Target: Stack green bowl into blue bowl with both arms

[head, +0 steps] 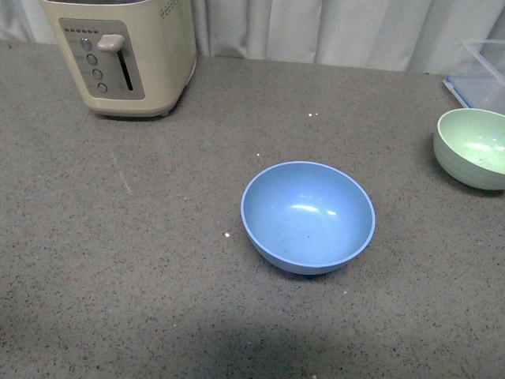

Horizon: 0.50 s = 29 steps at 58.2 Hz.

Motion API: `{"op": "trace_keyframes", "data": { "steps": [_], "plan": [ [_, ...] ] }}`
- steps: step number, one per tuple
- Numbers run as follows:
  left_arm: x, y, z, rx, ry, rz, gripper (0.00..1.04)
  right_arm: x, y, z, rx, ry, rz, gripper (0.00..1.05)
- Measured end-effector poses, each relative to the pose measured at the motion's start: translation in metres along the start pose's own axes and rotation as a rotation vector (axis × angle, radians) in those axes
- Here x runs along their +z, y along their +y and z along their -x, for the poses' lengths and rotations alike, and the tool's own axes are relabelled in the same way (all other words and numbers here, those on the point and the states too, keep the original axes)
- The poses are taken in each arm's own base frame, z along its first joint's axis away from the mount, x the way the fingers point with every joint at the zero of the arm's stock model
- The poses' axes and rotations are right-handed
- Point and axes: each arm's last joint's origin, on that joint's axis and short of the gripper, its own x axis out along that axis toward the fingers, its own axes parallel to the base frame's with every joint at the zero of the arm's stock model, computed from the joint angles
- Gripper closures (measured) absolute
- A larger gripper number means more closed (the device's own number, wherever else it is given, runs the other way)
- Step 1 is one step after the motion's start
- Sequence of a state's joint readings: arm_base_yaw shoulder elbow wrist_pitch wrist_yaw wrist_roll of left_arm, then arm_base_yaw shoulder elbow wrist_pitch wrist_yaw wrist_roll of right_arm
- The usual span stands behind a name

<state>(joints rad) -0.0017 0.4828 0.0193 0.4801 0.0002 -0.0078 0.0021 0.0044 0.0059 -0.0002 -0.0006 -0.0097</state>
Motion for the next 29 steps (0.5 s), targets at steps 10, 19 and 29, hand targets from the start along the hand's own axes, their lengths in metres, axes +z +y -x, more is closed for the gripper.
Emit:
{"op": "trace_keyframes", "data": {
  "steps": [10, 19, 29],
  "plan": [
    [0.001, 0.000, 0.006, 0.000, -0.003, 0.000, 1.01, 0.000, 0.000, 0.000, 0.000, 0.000, 0.000, 0.09],
    [0.002, 0.000, 0.010, 0.000, -0.006, 0.000, 1.01, 0.000, 0.000, 0.000, 0.000, 0.000, 0.000, 0.09],
    [0.002, 0.000, 0.015, 0.000, -0.006, 0.000, 1.01, 0.000, 0.000, 0.000, 0.000, 0.000, 0.000, 0.09]
  ]
}}
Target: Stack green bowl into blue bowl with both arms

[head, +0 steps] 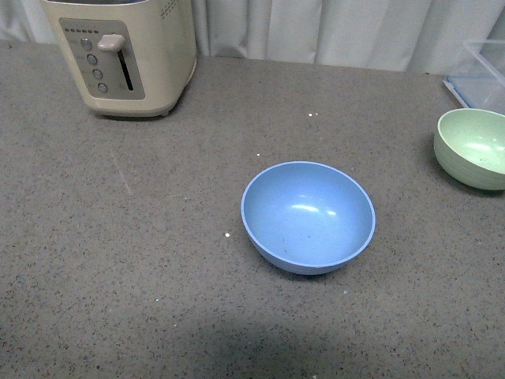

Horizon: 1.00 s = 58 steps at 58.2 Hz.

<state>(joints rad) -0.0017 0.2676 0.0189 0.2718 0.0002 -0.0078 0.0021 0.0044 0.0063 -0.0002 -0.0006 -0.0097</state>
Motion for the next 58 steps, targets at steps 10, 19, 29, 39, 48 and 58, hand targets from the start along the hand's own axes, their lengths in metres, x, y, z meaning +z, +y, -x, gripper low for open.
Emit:
{"op": "trace_keyframes", "data": {
  "steps": [10, 19, 29, 39, 48, 58],
  "plan": [
    [0.000, 0.000, 0.003, 0.000, 0.000, 0.000, 1.01, 0.000, 0.000, 0.000, 0.000, 0.000, 0.000, 0.09],
    [0.000, 0.000, 0.005, 0.000, 0.000, 0.000, 1.01, 0.000, 0.000, 0.000, 0.000, 0.000, 0.000, 0.09],
    [-0.003, 0.000, 0.017, 0.000, 0.010, 0.000, 1.01, 0.000, 0.000, 0.000, 0.000, 0.000, 0.000, 0.09],
    [-0.003, 0.000, 0.018, 0.000, 0.007, 0.000, 0.82, 0.000, 0.000, 0.000, 0.000, 0.000, 0.000, 0.09],
    [-0.003, 0.000, 0.018, 0.000, 0.006, 0.000, 0.43, 0.016, -0.007, -0.029, -0.145, 0.108, 0.070, 0.09],
    [-0.003, 0.000, 0.018, 0.000, 0.006, 0.000, 0.13, 0.034, -0.023, -0.097, -0.028, 0.203, 0.161, 0.09]
  ]
}}
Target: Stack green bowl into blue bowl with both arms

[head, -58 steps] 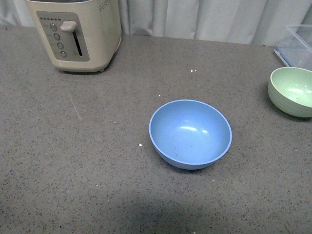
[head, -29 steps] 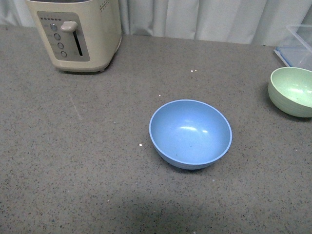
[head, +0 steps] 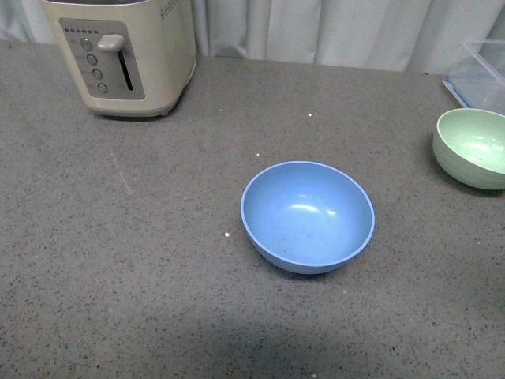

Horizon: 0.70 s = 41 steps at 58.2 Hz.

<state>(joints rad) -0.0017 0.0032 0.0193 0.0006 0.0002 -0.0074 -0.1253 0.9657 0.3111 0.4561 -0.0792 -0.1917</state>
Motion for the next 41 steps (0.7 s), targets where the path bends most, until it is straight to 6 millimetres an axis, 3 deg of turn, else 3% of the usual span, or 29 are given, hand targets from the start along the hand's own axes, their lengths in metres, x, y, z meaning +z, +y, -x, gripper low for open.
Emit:
{"op": "trace_keyframes", "data": {
  "steps": [3, 7, 20, 29, 41],
  "plan": [
    [0.000, 0.000, 0.000, 0.001, 0.000, 0.000, 0.05, -0.004, -0.003, -0.028, 0.093, 0.106, 0.031, 0.09],
    [0.000, 0.000, 0.000, 0.000, 0.000, -0.001, 0.07, -0.011, -0.004, -0.062, 0.214, 0.222, 0.072, 0.09],
    [0.000, 0.000, 0.000, 0.000, 0.000, -0.002, 0.06, -0.019, -0.003, -0.128, 0.410, 0.406, 0.252, 0.09],
    [0.000, 0.000, 0.000, 0.000, 0.000, -0.002, 0.06, -0.028, 0.005, -0.155, 0.514, 0.475, 0.342, 0.09],
    [0.000, 0.000, 0.000, 0.000, 0.000, -0.001, 0.06, -0.046, 0.018, -0.176, 0.602, 0.556, 0.428, 0.09]
  ]
}}
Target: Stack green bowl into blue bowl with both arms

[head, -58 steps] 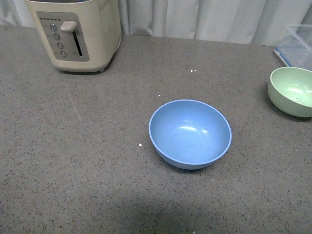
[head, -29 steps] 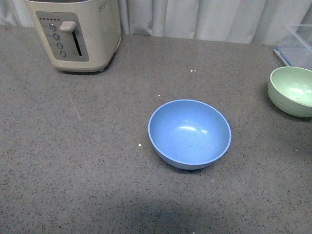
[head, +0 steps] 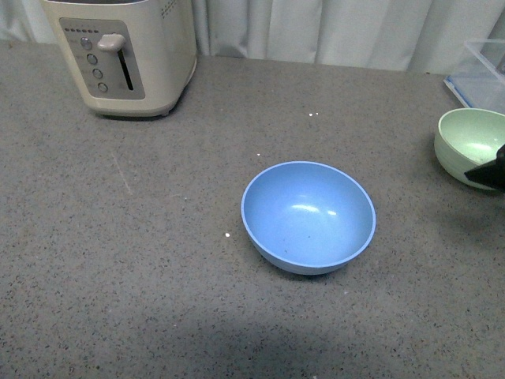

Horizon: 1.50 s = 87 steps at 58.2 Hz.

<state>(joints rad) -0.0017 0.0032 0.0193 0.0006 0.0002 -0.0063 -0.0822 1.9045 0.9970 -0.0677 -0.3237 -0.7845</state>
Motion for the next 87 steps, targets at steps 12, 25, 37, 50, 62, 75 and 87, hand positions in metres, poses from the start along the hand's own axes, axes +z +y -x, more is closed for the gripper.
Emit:
{"op": "trace_keyframes", "data": {
  "steps": [12, 25, 37, 50, 62, 75, 87],
  "plan": [
    [0.000, 0.000, 0.000, 0.000, 0.000, 0.000, 0.06, -0.002, 0.000, -0.027, 0.046, 0.062, 0.026, 0.09],
    [0.000, 0.000, 0.000, 0.000, 0.000, 0.000, 0.06, -0.001, -0.002, -0.035, 0.048, 0.074, 0.039, 0.28],
    [0.000, 0.000, 0.000, 0.000, 0.000, 0.000, 0.06, 0.000, -0.004, -0.035, 0.031, 0.079, 0.049, 0.69],
    [0.000, 0.000, 0.000, 0.000, 0.000, 0.000, 0.06, 0.001, -0.005, -0.035, 0.016, 0.083, 0.083, 1.03],
    [0.000, 0.000, 0.000, 0.000, 0.000, 0.000, 0.06, 0.017, 0.007, -0.019, 0.067, 0.026, 0.116, 1.03],
    [0.000, 0.000, 0.000, 0.000, 0.000, 0.000, 0.06, 0.071, 0.060, 0.034, 0.179, -0.145, 0.319, 1.03],
    [0.000, 0.000, 0.000, 0.000, 0.000, 0.000, 0.06, 0.092, 0.126, 0.054, 0.307, -0.203, 0.548, 1.03]
  ]
}}
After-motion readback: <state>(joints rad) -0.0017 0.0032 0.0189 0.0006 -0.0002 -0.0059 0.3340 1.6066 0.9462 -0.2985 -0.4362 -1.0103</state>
